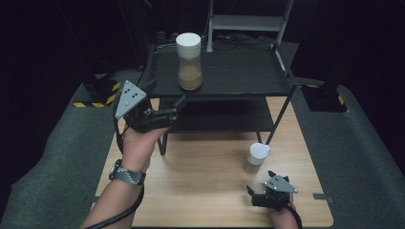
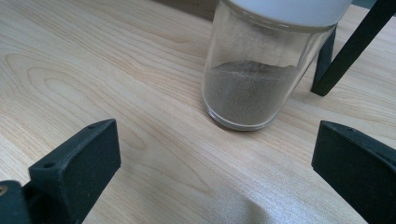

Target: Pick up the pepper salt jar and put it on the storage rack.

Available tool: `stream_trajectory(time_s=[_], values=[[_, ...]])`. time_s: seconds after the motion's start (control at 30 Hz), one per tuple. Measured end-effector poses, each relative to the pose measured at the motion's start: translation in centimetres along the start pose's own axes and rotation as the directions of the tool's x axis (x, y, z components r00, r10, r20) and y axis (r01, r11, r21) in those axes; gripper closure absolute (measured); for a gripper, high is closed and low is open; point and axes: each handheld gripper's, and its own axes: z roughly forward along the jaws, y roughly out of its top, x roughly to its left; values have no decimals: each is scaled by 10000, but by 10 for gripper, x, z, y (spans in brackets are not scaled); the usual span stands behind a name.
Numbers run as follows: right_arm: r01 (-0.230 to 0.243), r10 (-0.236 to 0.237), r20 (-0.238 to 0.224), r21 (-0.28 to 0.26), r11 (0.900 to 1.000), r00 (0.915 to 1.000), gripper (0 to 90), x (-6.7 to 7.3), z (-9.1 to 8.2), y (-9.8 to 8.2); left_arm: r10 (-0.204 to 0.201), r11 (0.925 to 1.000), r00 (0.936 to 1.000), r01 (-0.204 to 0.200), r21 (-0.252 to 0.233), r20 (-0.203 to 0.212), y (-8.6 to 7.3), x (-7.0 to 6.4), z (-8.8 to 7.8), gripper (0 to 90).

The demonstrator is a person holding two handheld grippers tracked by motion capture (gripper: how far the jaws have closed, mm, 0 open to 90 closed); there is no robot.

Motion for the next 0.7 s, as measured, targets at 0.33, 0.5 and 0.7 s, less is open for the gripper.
stream_trajectory(time_s=[0.33, 0.5, 0.7], values=[[40, -40, 10, 16, 10000, 10000, 1, 1, 0, 0, 163, 9989, 9997, -170, 435, 153, -24, -5, -13, 4], [55, -55, 22, 20, 10000, 10000, 1, 1, 0, 0, 183, 9979, 9995, -198, 618, 238, -39, -8, -18, 4], [59, -59, 15, 27, 10000, 10000, 1, 1, 0, 1, 237, 9957, 9993, -262, 885, 292, -65, -12, -26, 4]])
